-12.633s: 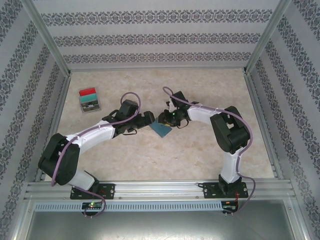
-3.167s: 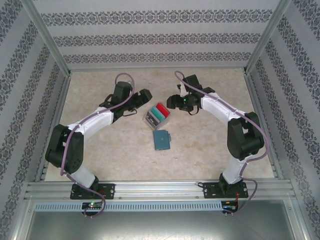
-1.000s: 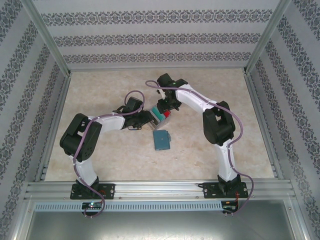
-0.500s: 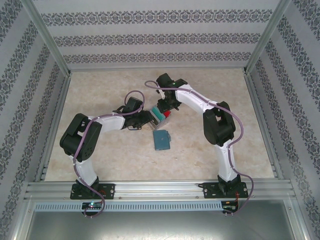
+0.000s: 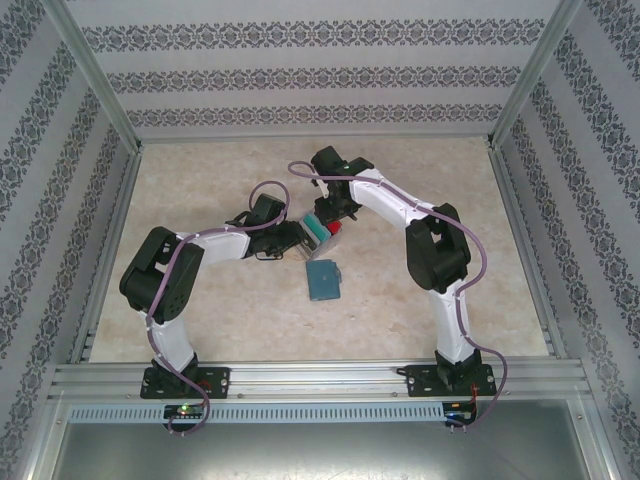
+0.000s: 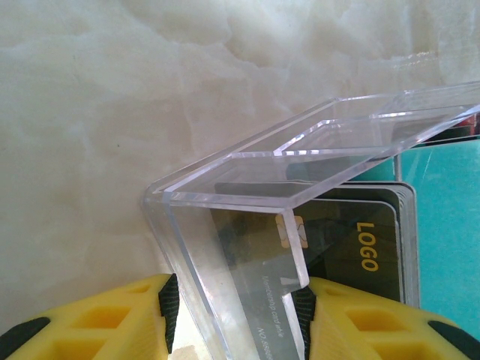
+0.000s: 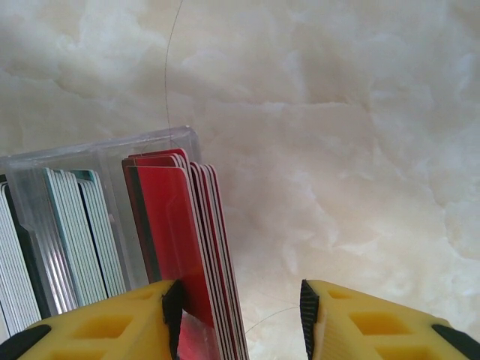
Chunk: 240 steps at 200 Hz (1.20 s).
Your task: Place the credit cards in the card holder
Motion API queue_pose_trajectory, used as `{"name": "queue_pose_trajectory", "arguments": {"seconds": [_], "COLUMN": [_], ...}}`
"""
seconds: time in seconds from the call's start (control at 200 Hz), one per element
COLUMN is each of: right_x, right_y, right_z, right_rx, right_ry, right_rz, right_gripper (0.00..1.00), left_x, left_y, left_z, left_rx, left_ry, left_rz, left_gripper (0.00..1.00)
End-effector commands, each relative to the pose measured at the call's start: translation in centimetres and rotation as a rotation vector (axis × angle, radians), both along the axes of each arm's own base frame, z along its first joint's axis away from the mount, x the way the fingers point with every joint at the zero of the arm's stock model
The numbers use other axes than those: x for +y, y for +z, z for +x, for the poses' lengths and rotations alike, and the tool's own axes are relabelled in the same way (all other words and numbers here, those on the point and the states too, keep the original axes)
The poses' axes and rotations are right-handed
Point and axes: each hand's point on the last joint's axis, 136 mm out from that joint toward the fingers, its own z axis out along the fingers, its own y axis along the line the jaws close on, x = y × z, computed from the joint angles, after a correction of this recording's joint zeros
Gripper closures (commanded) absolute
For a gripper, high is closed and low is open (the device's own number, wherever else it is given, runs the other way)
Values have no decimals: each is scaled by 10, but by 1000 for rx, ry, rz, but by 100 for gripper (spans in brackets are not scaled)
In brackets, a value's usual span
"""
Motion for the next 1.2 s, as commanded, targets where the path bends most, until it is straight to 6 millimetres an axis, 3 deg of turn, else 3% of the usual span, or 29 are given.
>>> {"name": "queue_pose_trajectory", "arguments": {"seconds": [0.0, 0.929, 1.194], "right_x": [-4, -2, -2], "right_y": [28, 28, 33], "right_z": [6, 5, 5], "right_rx": [-60, -62, -83], "right_ry": [-12, -10, -12], "right_rz": [1, 12, 15], "right_gripper": [54, 65, 75], "left_x": [8, 8, 7], "left_y": [-24, -25, -25], "left_z": [-18, -18, -18], "left_rx": [80, 85, 88], "left_ry": [-13, -16, -21], "left_rz": [80, 75, 72], "left_gripper": [53, 52, 52]}}
